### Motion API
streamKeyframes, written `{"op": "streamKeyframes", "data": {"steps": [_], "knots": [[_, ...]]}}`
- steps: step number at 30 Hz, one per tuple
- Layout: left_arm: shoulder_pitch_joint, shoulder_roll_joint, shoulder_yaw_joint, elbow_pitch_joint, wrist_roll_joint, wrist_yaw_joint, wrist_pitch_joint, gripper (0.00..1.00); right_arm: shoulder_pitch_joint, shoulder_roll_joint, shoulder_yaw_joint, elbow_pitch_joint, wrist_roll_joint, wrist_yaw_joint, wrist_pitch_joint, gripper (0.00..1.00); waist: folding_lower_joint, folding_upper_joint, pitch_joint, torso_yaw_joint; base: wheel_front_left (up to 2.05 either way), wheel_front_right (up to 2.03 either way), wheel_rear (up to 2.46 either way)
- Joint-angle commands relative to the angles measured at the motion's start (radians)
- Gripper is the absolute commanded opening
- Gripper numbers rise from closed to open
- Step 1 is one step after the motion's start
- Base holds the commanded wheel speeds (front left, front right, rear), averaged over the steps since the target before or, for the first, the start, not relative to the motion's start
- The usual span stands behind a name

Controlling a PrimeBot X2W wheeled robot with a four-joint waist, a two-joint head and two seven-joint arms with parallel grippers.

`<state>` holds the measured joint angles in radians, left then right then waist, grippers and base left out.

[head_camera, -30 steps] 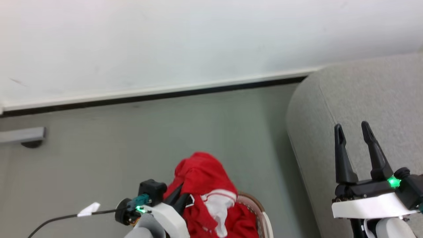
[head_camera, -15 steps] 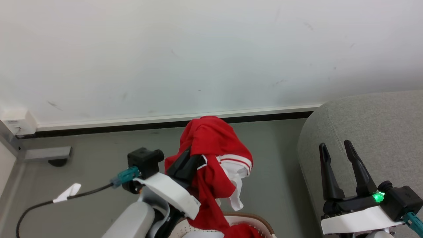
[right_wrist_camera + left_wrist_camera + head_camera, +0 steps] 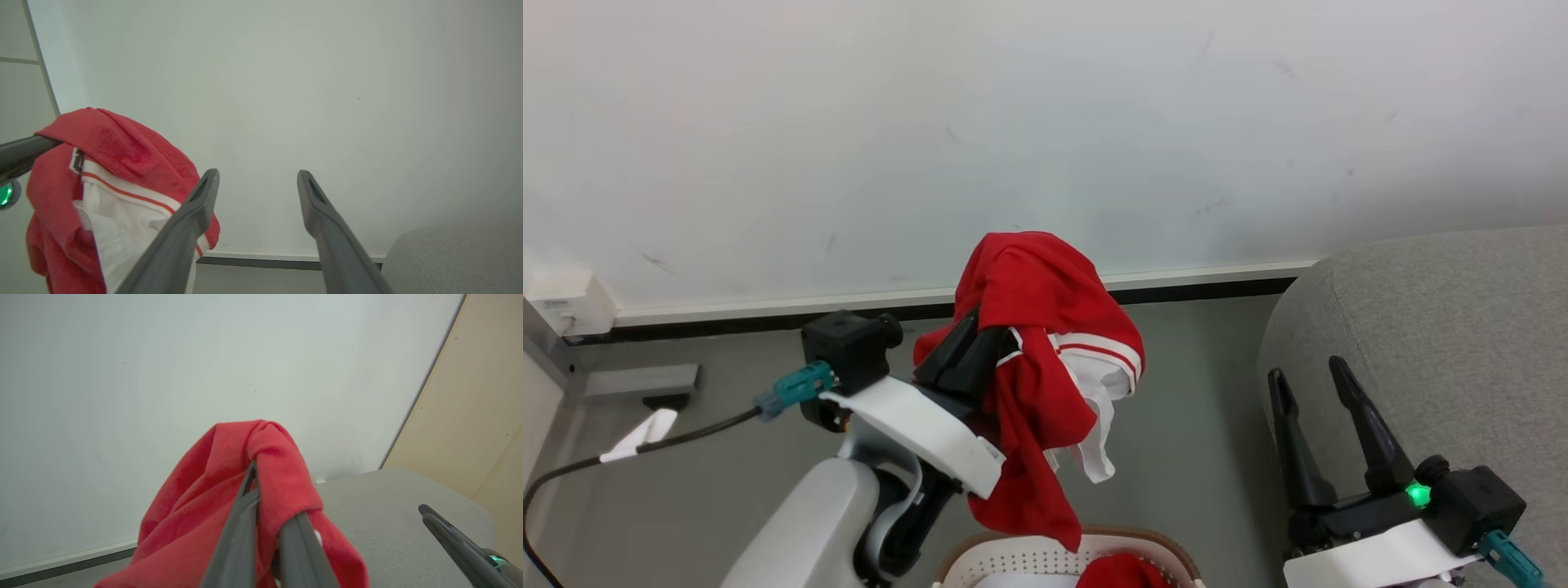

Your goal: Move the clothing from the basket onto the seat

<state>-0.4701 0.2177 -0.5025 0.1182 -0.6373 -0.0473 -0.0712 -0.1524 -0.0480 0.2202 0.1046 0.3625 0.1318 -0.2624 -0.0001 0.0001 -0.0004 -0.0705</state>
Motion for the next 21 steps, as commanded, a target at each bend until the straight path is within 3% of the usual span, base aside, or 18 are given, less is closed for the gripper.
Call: {"op": "streamKeyframes", "data": {"steps": [1, 9, 15, 21], "knots": [[-0.009, 0.007, 0.001, -0.004, -0.004, 0.002, 0.002, 0.0, 0.004, -0.002, 0.008, -0.002, -0.005, -0.002, -0.001, 1.0, 0.0001, -0.0001, 0.002, 0.0, 0.0, 0.0, 0.0], [-0.015, 0.004, -0.005, 0.01, -0.007, 0.0, -0.004, 0.0, -0.012, -0.002, 0.145, 0.027, 0.009, -0.002, -0.002, 1.0, 0.0001, -0.0001, 0.008, 0.004, 0.0, 0.0, 0.0], [-0.011, -0.014, -0.036, 0.023, 0.0, -0.011, -0.005, 0.0, -0.059, -0.002, 0.329, 0.117, 0.093, -0.002, 0.047, 1.0, 0.0001, -0.0001, 0.007, 0.027, 0.0, 0.0, 0.0], [-0.002, -0.04, -0.082, 0.034, 0.006, -0.022, 0.005, 0.0, -0.112, -0.003, 0.403, 0.221, 0.092, -0.002, 0.059, 1.0, 0.0001, -0.0001, -0.004, 0.066, 0.0, 0.0, 0.0]]}}
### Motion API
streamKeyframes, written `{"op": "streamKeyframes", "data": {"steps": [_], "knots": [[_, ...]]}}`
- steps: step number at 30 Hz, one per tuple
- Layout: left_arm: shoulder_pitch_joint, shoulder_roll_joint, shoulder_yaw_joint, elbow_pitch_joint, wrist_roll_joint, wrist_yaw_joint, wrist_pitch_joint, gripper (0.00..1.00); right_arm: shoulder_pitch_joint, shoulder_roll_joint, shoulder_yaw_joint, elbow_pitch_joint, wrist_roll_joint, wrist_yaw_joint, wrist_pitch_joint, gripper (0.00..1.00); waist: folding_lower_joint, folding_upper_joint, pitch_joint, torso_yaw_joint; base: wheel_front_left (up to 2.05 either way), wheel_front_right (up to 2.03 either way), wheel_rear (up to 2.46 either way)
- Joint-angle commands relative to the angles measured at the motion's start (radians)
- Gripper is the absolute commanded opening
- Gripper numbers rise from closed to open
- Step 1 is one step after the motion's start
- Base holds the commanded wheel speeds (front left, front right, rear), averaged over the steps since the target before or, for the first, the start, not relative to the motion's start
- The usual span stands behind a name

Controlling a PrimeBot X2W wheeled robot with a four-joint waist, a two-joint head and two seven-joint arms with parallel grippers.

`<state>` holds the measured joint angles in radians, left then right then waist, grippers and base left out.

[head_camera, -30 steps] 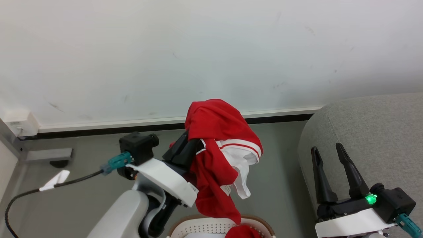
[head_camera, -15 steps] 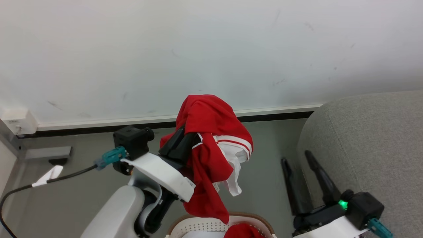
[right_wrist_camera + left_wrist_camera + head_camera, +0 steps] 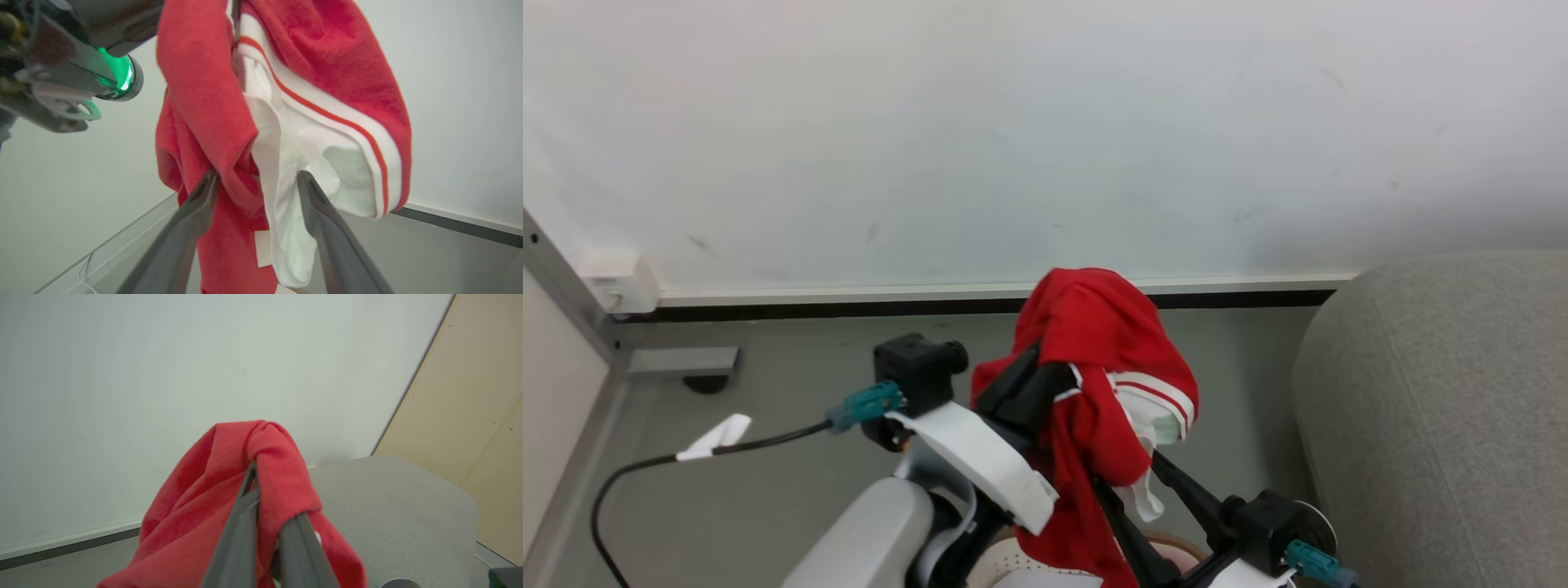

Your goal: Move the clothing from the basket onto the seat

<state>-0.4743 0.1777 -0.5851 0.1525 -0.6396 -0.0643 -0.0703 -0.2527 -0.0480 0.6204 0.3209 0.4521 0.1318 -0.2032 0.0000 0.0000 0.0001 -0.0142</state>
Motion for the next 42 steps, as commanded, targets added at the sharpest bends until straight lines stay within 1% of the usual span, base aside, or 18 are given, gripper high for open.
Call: {"op": "streamKeyframes", "data": {"steps": [1, 10, 11, 12, 13, 18, 24, 29, 34, 36, 37, 38, 39, 42], "knots": [[0.005, -0.006, -0.007, 0.001, 0.009, -0.006, 0.005, 0.0, -0.023, -0.003, 0.009, 0.022, -0.002, -0.002, -0.001, 1.0, 0.0, 0.0, -0.008, 0.018, 0.0, 0.0, 0.0], [0.039, -0.06, -0.116, 0.015, 0.01, -0.03, 0.021, 0.0, -0.073, -0.002, 0.035, 0.148, -0.004, -0.002, -0.037, 1.0, 0.0, 0.0, -0.037, 0.114, 0.0, 0.0, 0.0], [0.044, -0.063, -0.123, 0.016, 0.006, -0.031, 0.022, 0.0, -0.071, -0.003, 0.037, 0.159, 0.002, -0.002, -0.039, 0.95, 0.0, 0.0, -0.04, 0.123, 0.0, 0.0, 0.0], [0.048, -0.066, -0.129, 0.018, 0.002, -0.032, 0.021, 0.0, -0.071, -0.003, 0.039, 0.168, 0.004, -0.002, -0.044, 0.45, 0.0, 0.0, -0.043, 0.131, 0.0, 0.0, 0.0], [0.05, -0.068, -0.133, 0.02, -0.001, -0.032, 0.021, 0.0, -0.069, -0.002, 0.042, 0.174, 0.011, -0.002, -0.047, 0.0, 0.0, 0.0, -0.046, 0.138, 0.0, 0.0, 0.0], [0.056, -0.068, -0.129, 0.03, -0.007, -0.021, 0.012, 0.0, -0.055, -0.003, 0.039, 0.19, 0.033, -0.002, -0.054, 0.0, 0.0, 0.0, -0.052, 0.154, 0.0, 0.0, 0.0], [0.052, -0.055, -0.114, 0.039, -0.015, -0.014, 0.001, 0.0, -0.05, -0.003, 0.025, 0.185, 0.043, -0.002, -0.061, 0.0, 0.0, 0.0, -0.047, 0.148, 0.0, 0.0, 0.0], [0.057, -0.037, -0.095, 0.056, -0.018, 0.0, -0.012, 0.0, -0.045, -0.003, 0.0, 0.135, 0.064, -0.002, -0.063, 0.0, 0.0, 0.0, -0.038, 0.124, 0.0, 0.0, 0.0], [0.069, -0.024, -0.096, 0.074, -0.013, 0.0, -0.021, 0.0, -0.031, -0.003, -0.034, 0.073, 0.065, -0.002, -0.061, 0.0, 0.0, 0.0, -0.026, 0.09, 0.0, 0.0, 0.0], [0.071, -0.027, -0.105, 0.071, -0.013, -0.006, -0.025, 0.32, -0.025, -0.003, -0.054, 0.051, 0.061, -0.002, -0.061, 0.0, 0.0, 0.0, -0.022, 0.074, 0.0, 0.0, 0.0], [0.071, -0.027, -0.108, 0.069, -0.013, -0.005, -0.027, 0.66, -0.02, -0.003, -0.066, 0.043, 0.061, -0.002, -0.061, 0.0, 0.0, 0.0, -0.02, 0.066, 0.0, 0.0, 0.0], [0.071, -0.026, -0.109, 0.067, -0.011, -0.004, -0.029, 0.85, -0.015, -0.003, -0.078, 0.032, 0.067, -0.002, -0.061, 0.0, 0.0, 0.0, -0.017, 0.057, 0.0, 0.0, 0.0], [0.07, -0.025, -0.111, 0.067, -0.007, -0.003, -0.029, 0.99, -0.011, -0.003, -0.095, 0.022, 0.075, -0.002, -0.061, 0.0, 0.0, 0.0, -0.014, 0.047, 0.0, 0.0, 0.0], [0.075, -0.022, -0.129, 0.057, 0.0, -0.016, -0.036, 1.0, -0.005, -0.003, -0.135, 0.0, 0.075, -0.002, -0.062, 0.0, 0.0, 0.0, -0.005, 0.014, 0.0, 0.0, 0.0]]}}
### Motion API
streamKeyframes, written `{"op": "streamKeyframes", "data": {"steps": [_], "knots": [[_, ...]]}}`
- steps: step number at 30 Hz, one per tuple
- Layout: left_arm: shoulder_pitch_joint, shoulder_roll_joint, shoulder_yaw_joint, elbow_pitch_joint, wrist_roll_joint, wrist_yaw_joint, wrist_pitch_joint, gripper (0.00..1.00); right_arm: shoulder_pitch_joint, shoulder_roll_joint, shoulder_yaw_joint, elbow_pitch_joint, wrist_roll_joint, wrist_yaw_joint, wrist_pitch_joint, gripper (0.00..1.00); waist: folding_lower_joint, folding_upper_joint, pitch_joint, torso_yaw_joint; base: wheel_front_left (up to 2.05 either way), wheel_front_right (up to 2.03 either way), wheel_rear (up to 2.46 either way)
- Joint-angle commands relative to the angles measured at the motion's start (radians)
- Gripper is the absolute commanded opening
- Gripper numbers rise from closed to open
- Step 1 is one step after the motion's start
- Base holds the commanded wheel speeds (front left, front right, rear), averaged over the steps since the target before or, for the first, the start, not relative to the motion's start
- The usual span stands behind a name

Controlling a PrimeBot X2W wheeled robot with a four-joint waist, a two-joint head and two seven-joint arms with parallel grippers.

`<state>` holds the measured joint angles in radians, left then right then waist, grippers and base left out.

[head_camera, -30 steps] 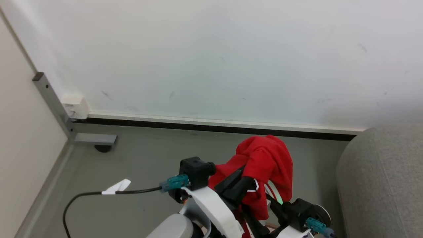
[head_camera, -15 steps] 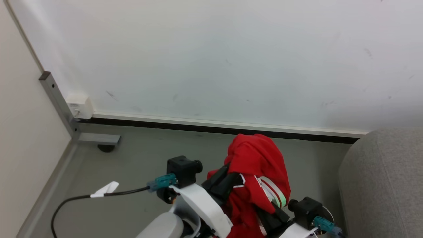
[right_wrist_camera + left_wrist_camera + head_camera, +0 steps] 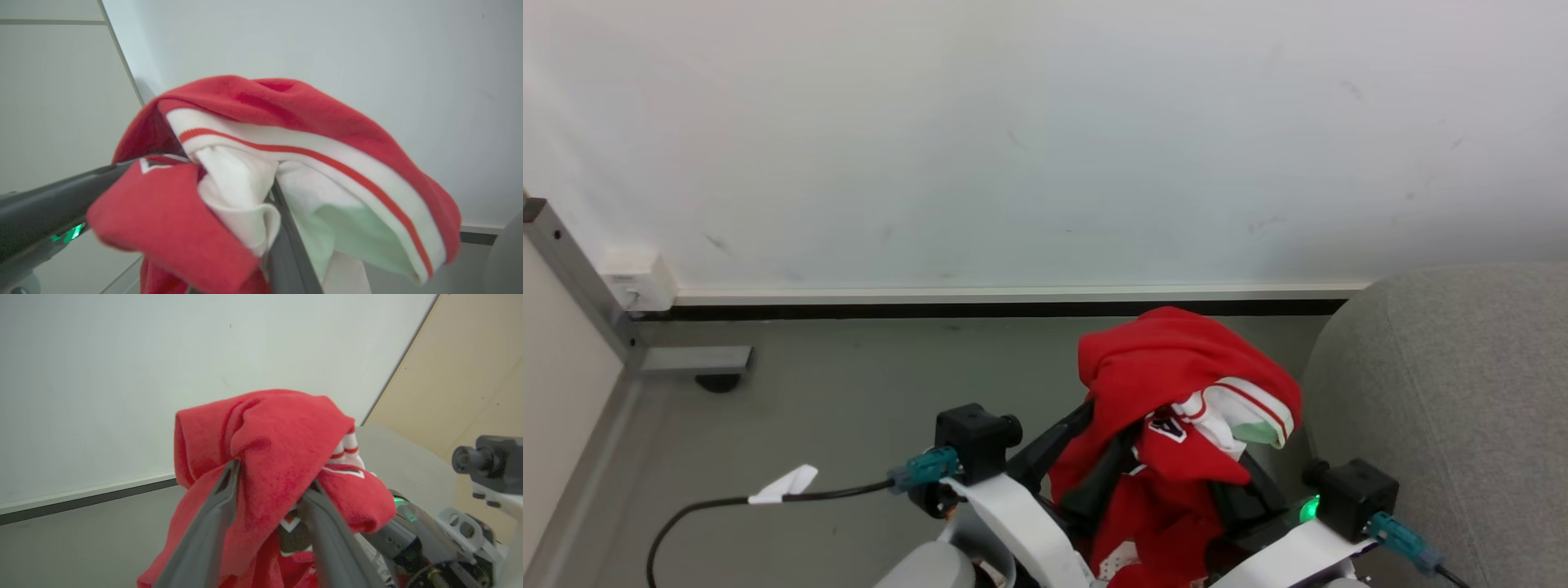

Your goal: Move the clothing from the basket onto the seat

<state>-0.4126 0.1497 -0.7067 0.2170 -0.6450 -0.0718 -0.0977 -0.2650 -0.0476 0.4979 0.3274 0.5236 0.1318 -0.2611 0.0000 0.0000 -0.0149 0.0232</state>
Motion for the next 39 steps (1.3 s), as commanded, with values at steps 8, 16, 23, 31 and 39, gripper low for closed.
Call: {"op": "streamKeyframes", "data": {"steps": [8, 16, 23, 31, 39], "knots": [[0.021, 0.027, -0.052, -0.037, 0.034, -0.027, -0.036, 1.0, 0.004, -0.003, -0.13, -0.041, -0.015, -0.002, -0.004, 0.0, 0.0, 0.0, 0.057, -0.14, 0.0, 0.0, 0.0], [-0.015, 0.059, -0.067, -0.05, 0.089, -0.021, -0.071, 1.0, 0.006, -0.002, -0.24, -0.079, -0.068, -0.002, -0.004, 0.0, 0.0, 0.0, 0.101, -0.287, 0.0, 0.0, 0.0], [-0.037, 0.089, -0.076, -0.054, 0.123, -0.019, -0.091, 1.0, 0.014, -0.002, -0.295, -0.126, -0.082, -0.002, -0.004, 0.0, 0.0, 0.0, 0.133, -0.404, 0.0, 0.0, 0.0], [-0.046, 0.108, -0.086, -0.055, 0.139, -0.017, -0.096, 1.0, 0.031, -0.002, -0.315, -0.158, -0.06, -0.002, -0.004, 0.0, 0.0, 0.0, 0.152, -0.48, 0.0, 0.0, 0.0], [-0.048, 0.105, -0.1, -0.057, 0.144, -0.018, -0.094, 1.0, 0.027, -0.002, -0.355, -0.164, -0.087, -0.002, -0.004, 0.0, 0.0, 0.0, 0.158, -0.496, 0.0, 0.0, 0.0]]}}
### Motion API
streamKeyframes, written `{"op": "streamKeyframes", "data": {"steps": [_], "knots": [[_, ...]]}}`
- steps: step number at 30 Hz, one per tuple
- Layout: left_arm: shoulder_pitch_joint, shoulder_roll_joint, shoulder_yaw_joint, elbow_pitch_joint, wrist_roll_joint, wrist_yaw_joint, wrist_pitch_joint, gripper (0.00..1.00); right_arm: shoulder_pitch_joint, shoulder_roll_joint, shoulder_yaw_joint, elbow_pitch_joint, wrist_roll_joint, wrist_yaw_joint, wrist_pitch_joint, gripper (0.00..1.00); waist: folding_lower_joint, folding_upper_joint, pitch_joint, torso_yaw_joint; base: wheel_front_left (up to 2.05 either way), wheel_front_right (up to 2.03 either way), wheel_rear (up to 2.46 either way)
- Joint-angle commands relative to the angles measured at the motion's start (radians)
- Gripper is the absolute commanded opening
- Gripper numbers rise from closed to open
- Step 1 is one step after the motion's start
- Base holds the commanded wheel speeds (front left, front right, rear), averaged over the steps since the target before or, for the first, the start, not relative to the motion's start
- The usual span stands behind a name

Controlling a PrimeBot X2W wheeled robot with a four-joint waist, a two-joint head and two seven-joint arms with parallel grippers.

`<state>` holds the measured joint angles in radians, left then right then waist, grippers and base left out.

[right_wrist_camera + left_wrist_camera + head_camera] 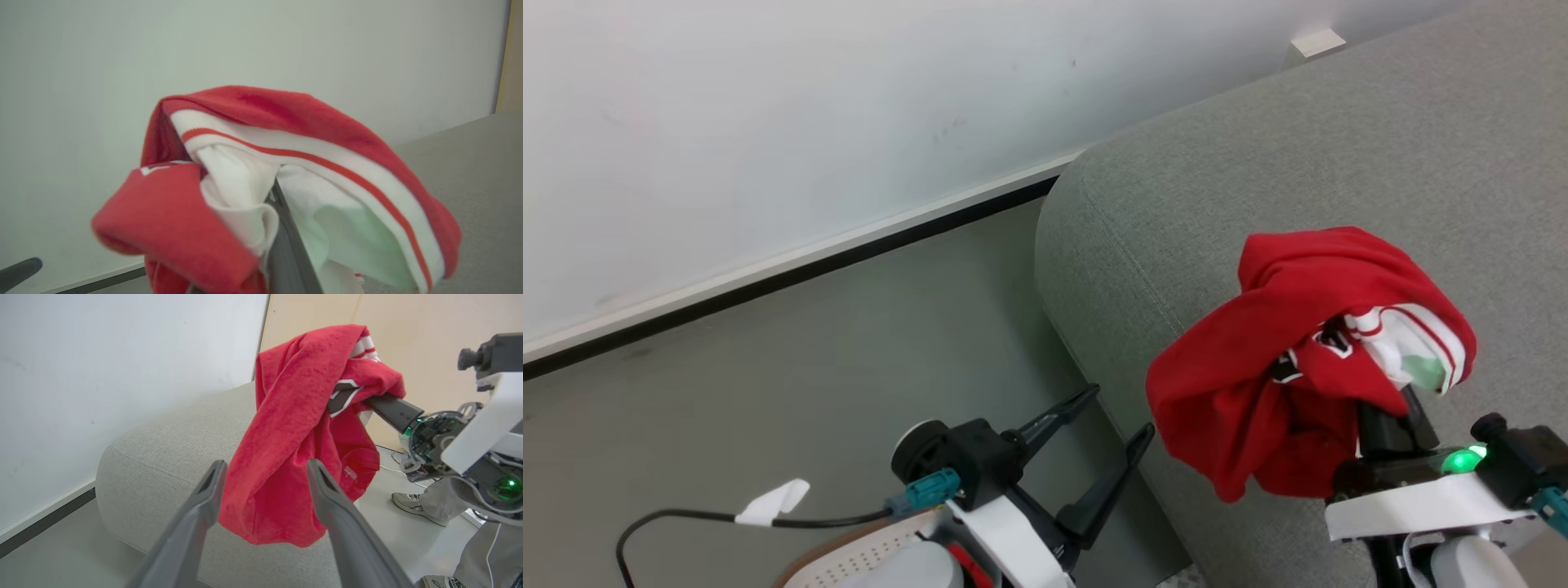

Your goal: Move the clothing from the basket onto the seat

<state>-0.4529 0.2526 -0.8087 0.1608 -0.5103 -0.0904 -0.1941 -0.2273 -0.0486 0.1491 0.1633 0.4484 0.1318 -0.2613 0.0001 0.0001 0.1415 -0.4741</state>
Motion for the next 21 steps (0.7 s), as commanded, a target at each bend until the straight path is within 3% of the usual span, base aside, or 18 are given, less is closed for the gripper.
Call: {"op": "streamKeyframes", "data": {"steps": [1, 7, 17, 21], "knots": [[-0.01, 0.003, 0.0, -0.002, 0.01, 0.0, 0.005, 1.0, -0.021, -0.002, -0.019, 0.007, -0.023, -0.002, -0.003, 0.0, -0.0001, -0.0001, 0.006, 0.003, 0.0, 0.0, 0.0], [-0.029, 0.019, -0.011, -0.023, 0.014, -0.006, 0.022, 1.0, -0.134, -0.003, -0.082, 0.053, -0.042, -0.002, 0.01, 0.0, -0.0001, -0.0001, 0.057, 0.041, 0.0, 0.0, 0.0], [-0.081, 0.067, -0.002, -0.075, 0.022, -0.013, 0.041, 1.0, -0.441, -0.085, -0.251, 0.118, -0.149, -0.002, 0.129, 0.0, -0.0001, -0.0001, 0.203, 0.159, 0.0, 0.0, 0.0], [-0.111, 0.084, 0.005, -0.097, 0.026, -0.015, 0.047, 1.0, -0.553, -0.151, -0.291, 0.173, -0.215, -0.002, 0.188, 0.0, -0.0001, -0.0001, 0.275, 0.213, 0.0, 0.0, 0.0]]}}
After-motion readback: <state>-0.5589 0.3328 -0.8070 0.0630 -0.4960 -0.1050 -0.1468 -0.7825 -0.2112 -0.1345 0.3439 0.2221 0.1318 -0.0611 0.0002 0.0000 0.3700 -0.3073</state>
